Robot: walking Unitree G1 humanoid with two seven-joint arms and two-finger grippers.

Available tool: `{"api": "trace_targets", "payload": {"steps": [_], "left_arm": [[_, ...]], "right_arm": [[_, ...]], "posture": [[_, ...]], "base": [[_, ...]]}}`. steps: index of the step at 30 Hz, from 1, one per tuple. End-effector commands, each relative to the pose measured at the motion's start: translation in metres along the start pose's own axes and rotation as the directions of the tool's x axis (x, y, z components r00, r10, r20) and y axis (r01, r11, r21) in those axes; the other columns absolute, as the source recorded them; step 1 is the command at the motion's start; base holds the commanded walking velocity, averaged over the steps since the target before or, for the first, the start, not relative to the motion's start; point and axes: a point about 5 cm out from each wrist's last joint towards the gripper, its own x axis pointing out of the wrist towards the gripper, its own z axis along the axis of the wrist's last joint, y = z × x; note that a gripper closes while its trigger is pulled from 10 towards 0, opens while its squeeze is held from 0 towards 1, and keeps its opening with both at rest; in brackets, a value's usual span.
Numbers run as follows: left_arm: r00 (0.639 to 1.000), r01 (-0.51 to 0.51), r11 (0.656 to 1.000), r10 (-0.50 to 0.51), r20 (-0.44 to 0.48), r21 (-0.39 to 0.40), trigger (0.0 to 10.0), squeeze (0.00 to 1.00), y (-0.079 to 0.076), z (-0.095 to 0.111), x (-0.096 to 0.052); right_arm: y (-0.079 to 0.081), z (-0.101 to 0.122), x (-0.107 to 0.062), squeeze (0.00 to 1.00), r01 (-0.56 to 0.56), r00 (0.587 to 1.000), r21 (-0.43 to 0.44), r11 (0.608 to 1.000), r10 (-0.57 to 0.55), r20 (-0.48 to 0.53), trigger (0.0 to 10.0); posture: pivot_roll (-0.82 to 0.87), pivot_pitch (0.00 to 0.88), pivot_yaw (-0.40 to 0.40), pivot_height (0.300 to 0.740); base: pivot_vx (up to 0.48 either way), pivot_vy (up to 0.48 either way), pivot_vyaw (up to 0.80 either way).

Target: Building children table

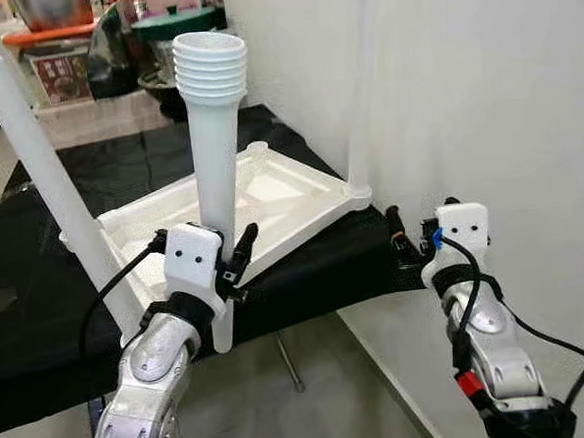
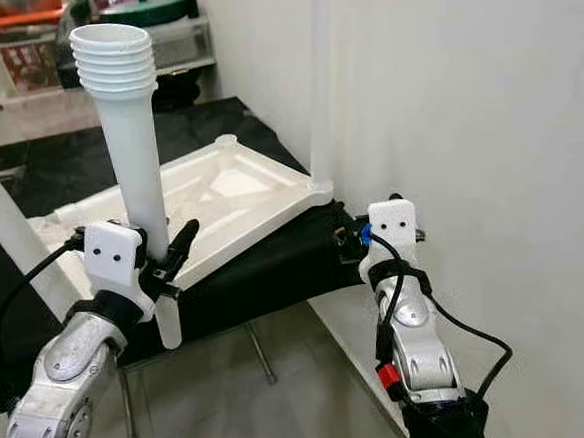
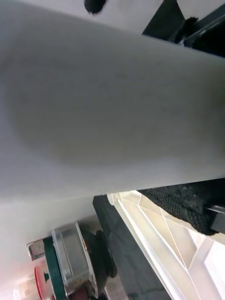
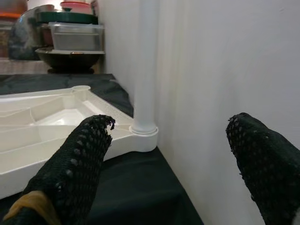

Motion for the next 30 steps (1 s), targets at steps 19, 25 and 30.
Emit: {"api": "trace_targets", "payload": {"steps": [19, 25, 30], "left_arm": [[0.998, 0.030, 1.000, -0.030, 0.047, -0.006, 10.0, 0.00, -0.006, 0.004, -0.005], [0.997, 0.066, 0.998, -0.064, 0.053, -0.023, 10.0, 0.00, -0.010, 0.005, -0.007], [0.995, 0.089, 0.996, -0.087, 0.050, -0.030, 10.0, 0.00, -0.013, 0.004, -0.010]], "right_arm": [[0.007, -0.004, 0.004, 0.00, -0.046, 0.999, 0.003, 0.999, 0.046, -0.002, 10.0], [0.007, -0.004, 0.005, 0.00, -0.049, 0.999, 0.005, 0.999, 0.049, -0.004, 10.0], [0.008, -0.005, 0.005, 0.00, -0.050, 0.999, 0.007, 0.999, 0.050, -0.006, 10.0]], "posture": [[0.04, 0.000, -0.027, 0.740], [0.04, 0.000, -0.027, 0.740], [0.04, 0.000, -0.026, 0.740]], "base": [[0.000, 0.000, 0.00], [0.000, 0.343, 0.00], [0.000, 0.476, 0.00]]}}
